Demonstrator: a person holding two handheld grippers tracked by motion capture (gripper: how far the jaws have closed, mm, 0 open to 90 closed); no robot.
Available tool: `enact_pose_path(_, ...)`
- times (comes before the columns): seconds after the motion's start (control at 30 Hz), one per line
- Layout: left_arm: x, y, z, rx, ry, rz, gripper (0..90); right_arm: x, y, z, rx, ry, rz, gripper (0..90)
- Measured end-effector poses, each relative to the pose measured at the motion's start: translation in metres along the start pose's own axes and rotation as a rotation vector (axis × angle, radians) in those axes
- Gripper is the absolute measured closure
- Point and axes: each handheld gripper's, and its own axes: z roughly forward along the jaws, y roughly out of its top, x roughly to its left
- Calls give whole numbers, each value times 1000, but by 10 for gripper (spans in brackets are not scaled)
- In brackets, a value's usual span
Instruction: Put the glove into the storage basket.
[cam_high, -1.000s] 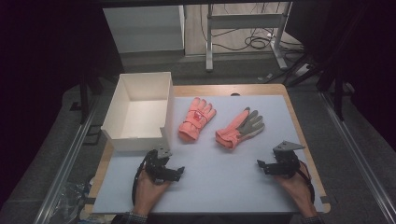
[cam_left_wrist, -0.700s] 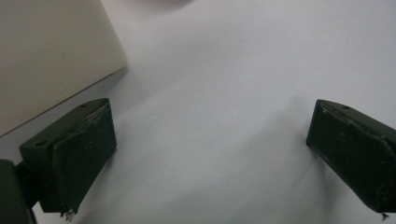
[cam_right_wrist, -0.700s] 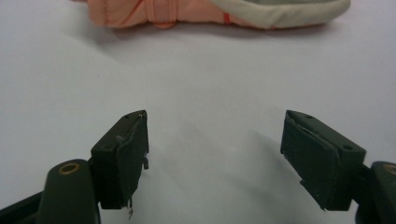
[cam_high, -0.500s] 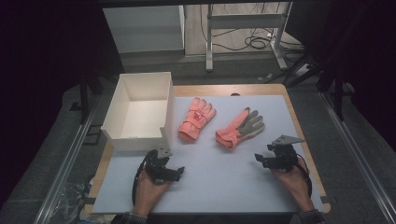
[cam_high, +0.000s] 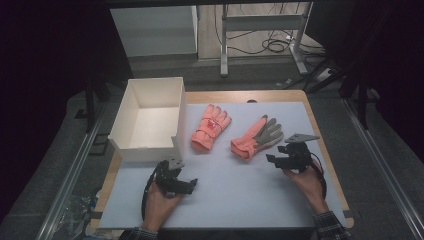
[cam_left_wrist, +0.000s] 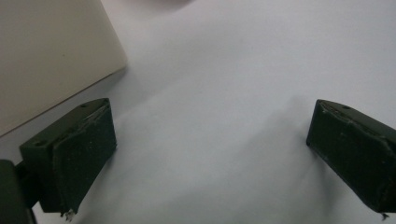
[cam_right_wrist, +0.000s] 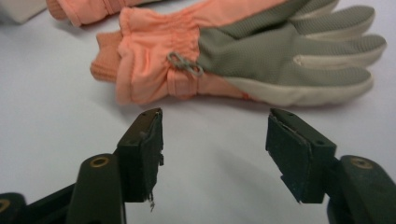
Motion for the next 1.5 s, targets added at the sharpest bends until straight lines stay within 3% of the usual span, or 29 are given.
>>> enact_pose_path(0.3,0,0,0,0,0,0,13,3,27,12,-21,16,-8,474)
enact_pose_path(0.4,0,0,0,0,0,0,13,2,36,19,-19,-4,-8,501)
enact_pose_path(0.5,0,0,0,0,0,0,13,-6,47,32,-14,-42,27,510)
enact_pose_path(0.67,0,0,0,-1,0,0,13,-18,52,50,12,-114,65,454)
enact_pose_path(0.8,0,0,0,-1,0,0,13,-24,50,63,53,-131,80,447)
enact_pose_path(0.93,0,0,0,-1,0,0,13,-24,47,72,76,-142,54,519)
enact_pose_path(0.97,0,0,0,-1,0,-1,13,-22,46,74,85,-170,40,611)
enact_pose_path(1.0,0,0,0,-1,0,-1,13,-22,46,74,85,-170,40,611)
enact_pose_path(1.07,0,0,0,0,0,0,13,-19,45,75,80,-192,31,707)
enact_pose_path(1.1,0,0,0,0,0,0,13,-19,44,75,73,-194,30,790)
enact_pose_path(1.17,0,0,0,0,0,0,13,-20,43,74,70,-186,32,844)
enact_pose_path(1.33,0,0,0,0,0,1,13,-21,43,73,61,-171,41,869)
enact_pose_path(1.5,0,0,0,0,0,0,13,-26,43,67,37,-122,86,873)
